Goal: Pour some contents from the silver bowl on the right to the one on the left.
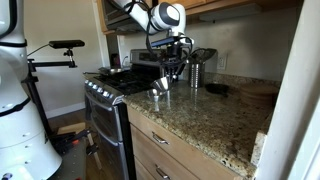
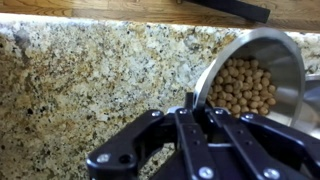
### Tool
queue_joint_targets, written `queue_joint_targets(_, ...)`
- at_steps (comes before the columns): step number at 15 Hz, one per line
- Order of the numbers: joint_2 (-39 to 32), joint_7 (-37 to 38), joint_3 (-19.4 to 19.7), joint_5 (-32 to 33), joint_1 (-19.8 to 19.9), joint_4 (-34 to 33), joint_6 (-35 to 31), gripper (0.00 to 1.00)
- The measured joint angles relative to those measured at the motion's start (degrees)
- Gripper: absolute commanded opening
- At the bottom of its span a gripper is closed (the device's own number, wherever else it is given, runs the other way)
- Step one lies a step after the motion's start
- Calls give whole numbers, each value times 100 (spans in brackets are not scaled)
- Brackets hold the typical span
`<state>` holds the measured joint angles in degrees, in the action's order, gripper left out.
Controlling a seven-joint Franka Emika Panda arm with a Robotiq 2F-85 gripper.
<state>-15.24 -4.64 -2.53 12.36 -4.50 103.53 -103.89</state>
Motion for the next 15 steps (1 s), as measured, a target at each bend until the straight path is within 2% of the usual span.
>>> queue_joint_targets(15, 58, 25, -177, 597, -279, -139, 478, 7)
